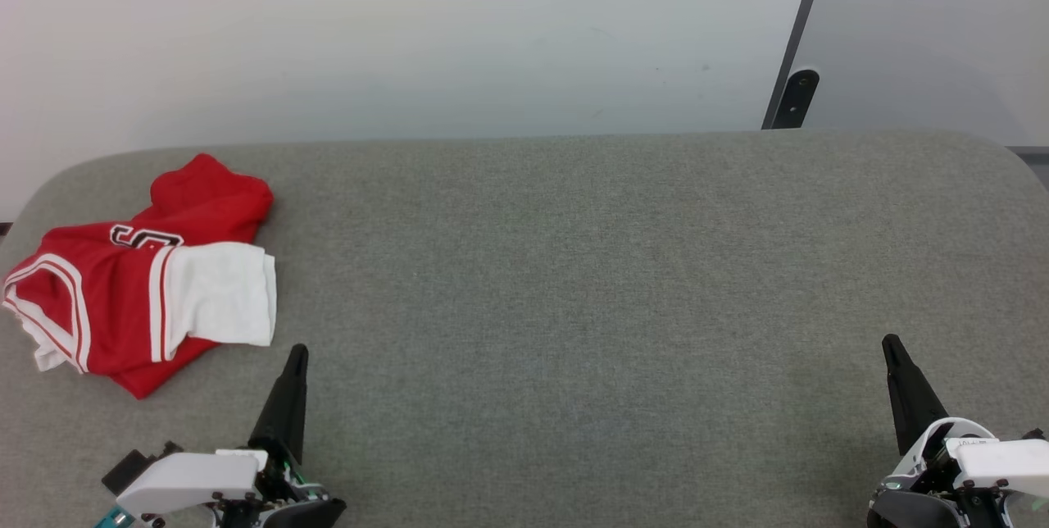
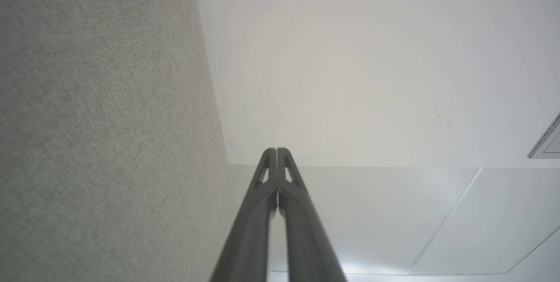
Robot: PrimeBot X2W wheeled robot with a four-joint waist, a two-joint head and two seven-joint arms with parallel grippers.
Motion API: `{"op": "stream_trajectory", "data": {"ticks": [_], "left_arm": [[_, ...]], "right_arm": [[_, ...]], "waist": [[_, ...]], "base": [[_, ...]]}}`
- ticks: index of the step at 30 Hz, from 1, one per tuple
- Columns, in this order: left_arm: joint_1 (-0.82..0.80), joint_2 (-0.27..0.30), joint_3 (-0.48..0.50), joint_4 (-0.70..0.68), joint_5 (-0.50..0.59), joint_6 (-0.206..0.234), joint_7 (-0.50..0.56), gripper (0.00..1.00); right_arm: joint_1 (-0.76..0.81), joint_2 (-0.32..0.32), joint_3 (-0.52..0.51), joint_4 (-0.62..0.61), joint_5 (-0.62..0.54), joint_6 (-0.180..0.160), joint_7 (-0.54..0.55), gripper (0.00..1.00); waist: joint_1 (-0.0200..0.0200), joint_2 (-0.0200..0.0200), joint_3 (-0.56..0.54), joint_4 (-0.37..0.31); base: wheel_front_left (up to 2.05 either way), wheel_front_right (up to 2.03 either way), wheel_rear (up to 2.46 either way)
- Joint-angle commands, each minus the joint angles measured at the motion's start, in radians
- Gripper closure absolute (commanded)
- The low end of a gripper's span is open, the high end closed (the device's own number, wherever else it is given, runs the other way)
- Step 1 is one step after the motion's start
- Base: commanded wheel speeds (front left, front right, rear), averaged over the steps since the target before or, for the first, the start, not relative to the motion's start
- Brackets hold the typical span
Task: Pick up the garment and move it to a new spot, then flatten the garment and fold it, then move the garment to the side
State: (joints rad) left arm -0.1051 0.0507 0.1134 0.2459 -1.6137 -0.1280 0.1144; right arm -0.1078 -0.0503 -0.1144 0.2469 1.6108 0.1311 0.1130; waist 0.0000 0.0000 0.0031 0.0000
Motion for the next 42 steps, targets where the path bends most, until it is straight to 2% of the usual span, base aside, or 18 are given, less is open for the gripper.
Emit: {"op": "stream_trajectory", "data": {"ticks": [1,9,10,12,13,14,21,28,36,42], "left_arm": [[-0.010,-0.001,0.001,0.001,0.002,-0.006,0.001,1.00],[-0.010,-0.001,0.001,0.001,0.002,-0.006,0.001,1.00],[0.000,0.000,0.000,0.000,0.000,0.000,0.000,0.00],[0.010,-0.002,-0.002,0.011,0.001,0.001,-0.001,0.00],[0.019,-0.004,-0.003,0.021,0.001,0.001,-0.001,1.00],[0.029,-0.007,-0.003,0.030,0.001,0.001,-0.001,0.00],[0.045,-0.004,-0.025,0.008,0.031,0.001,-0.036,0.00],[0.059,0.013,-0.053,-0.005,0.105,0.000,-0.071,0.00],[0.075,0.009,-0.047,-0.024,0.286,0.000,-0.107,0.00],[0.088,0.002,-0.038,-0.046,0.436,-0.001,-0.131,0.00]], "right_arm": [[-0.004,0.002,0.001,0.000,0.004,-0.001,-0.002,1.00],[-0.004,0.002,0.001,0.000,0.004,-0.001,-0.002,1.00],[0.000,0.000,0.000,0.000,0.000,0.000,0.000,0.00],[0.006,0.001,0.001,0.012,0.000,0.000,0.000,0.00],[0.015,0.002,0.001,0.021,0.000,0.000,-0.001,1.00],[0.024,0.004,0.001,0.030,0.000,0.000,-0.001,0.00],[0.045,-0.001,0.026,0.011,-0.019,0.000,-0.030,0.00],[0.059,-0.028,0.056,0.009,-0.091,0.000,-0.066,0.00],[0.063,-0.051,0.084,0.016,-0.231,0.000,-0.105,0.00],[0.062,-0.067,0.107,0.023,-0.377,0.000,-0.130,0.00]], "waist": [[0.0000,0.0000,0.000,0.000],[0.0000,0.0000,0.000,0.000],[0.0000,0.0000,0.000,0.000],[0.0000,-0.0001,0.000,0.000],[0.0000,0.0000,0.000,0.000],[0.0000,0.0000,0.000,0.000],[0.0000,0.0000,0.000,0.002],[0.0000,0.0000,-0.001,0.005],[0.0000,0.0000,0.000,0.006],[0.0000,0.0000,0.002,0.006]], "base": [[0.00,0.00,0.00],[0.00,0.00,0.00],[0.00,0.00,0.00],[0.00,0.00,0.00],[0.00,0.00,0.00],[0.00,0.00,0.00],[0.00,0.00,0.00],[0.00,0.00,0.00],[0.00,0.00,0.00],[0.00,0.00,0.00]]}}
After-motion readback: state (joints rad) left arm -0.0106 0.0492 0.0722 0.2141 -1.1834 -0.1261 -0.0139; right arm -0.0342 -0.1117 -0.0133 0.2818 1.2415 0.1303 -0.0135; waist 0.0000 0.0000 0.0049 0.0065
